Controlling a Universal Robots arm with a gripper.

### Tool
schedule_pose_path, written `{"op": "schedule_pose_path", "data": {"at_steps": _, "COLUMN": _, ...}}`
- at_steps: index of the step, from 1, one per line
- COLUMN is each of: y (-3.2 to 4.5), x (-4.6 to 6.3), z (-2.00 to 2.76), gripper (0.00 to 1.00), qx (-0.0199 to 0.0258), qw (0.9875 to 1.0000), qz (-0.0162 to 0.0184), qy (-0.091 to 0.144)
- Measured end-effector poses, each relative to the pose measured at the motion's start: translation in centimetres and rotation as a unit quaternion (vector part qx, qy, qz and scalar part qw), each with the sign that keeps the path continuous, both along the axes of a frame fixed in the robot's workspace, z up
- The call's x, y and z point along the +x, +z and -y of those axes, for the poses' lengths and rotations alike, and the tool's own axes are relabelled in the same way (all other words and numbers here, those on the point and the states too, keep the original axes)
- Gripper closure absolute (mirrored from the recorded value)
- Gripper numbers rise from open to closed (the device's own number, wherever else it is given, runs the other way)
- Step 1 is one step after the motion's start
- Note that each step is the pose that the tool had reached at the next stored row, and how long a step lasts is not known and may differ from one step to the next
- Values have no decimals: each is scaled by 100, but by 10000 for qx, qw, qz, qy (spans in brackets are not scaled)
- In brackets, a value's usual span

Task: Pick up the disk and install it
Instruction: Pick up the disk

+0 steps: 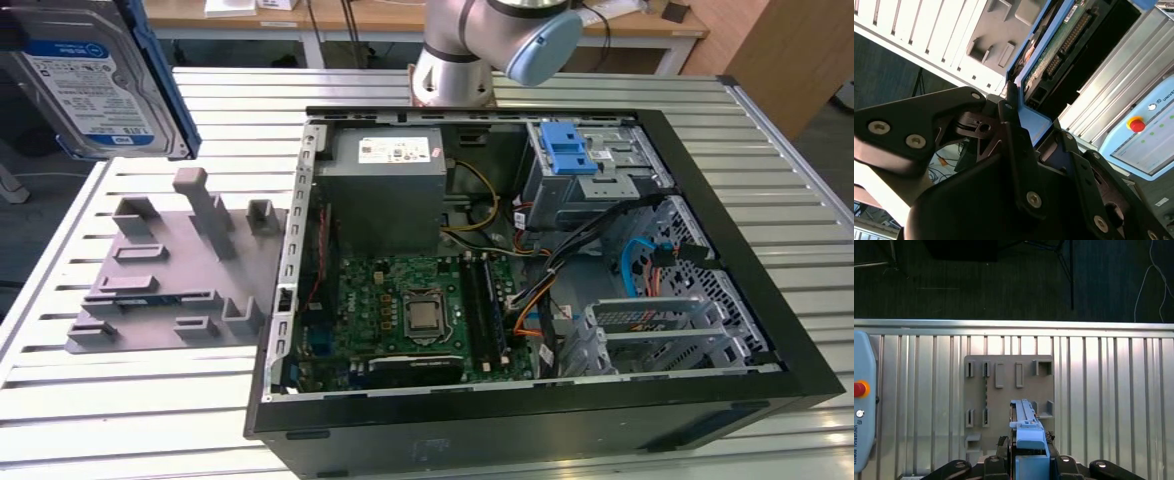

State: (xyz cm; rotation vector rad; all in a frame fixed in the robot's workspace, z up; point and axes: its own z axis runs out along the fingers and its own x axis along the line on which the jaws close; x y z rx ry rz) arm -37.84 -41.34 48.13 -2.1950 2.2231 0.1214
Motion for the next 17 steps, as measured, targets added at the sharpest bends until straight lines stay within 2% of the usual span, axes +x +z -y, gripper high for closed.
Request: {"op": "schedule_pose_path", "data": {"at_steps": 17, "y": 0, "x": 175, "z": 7, "gripper": 63, "qx": 0, "qw": 10000, "qz": -5, "qy": -4}}
